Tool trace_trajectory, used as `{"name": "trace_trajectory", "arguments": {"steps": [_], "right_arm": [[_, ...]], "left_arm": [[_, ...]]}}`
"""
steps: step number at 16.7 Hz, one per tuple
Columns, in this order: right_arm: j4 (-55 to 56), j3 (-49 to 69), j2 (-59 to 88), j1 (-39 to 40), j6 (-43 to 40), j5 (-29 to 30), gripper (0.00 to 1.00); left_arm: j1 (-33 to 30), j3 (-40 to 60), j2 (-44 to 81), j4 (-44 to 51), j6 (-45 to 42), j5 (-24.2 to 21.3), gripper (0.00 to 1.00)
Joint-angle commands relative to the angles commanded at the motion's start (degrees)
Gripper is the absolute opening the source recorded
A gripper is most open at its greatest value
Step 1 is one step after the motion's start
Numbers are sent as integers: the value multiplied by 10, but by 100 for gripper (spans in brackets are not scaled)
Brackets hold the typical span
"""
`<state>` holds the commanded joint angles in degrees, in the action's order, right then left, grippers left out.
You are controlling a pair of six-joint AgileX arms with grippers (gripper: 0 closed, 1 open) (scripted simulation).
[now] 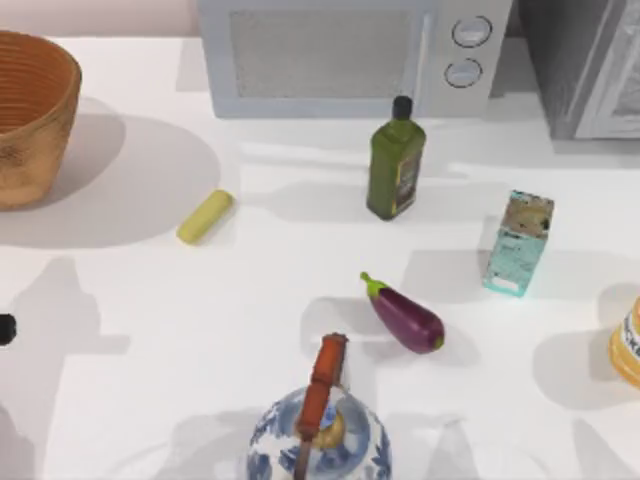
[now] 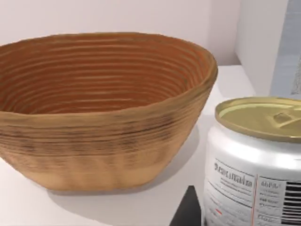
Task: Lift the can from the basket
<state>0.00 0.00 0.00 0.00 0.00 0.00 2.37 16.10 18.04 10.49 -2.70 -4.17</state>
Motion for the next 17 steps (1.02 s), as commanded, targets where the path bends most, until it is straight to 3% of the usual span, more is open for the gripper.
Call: {"name": "trace_trajectory", "arguments": {"steps": [6,14,17], "right_arm": [[0,0,0,0,0,0,100],[0,0,0,0,0,0,100],[0,0,0,0,0,0,100]], "left_arm": [[-23,-153,-172,-100,26,39,0],[-22,-161,-178,-104,26,41,0],[-23,-155,-135,-128,19,21,0]]}}
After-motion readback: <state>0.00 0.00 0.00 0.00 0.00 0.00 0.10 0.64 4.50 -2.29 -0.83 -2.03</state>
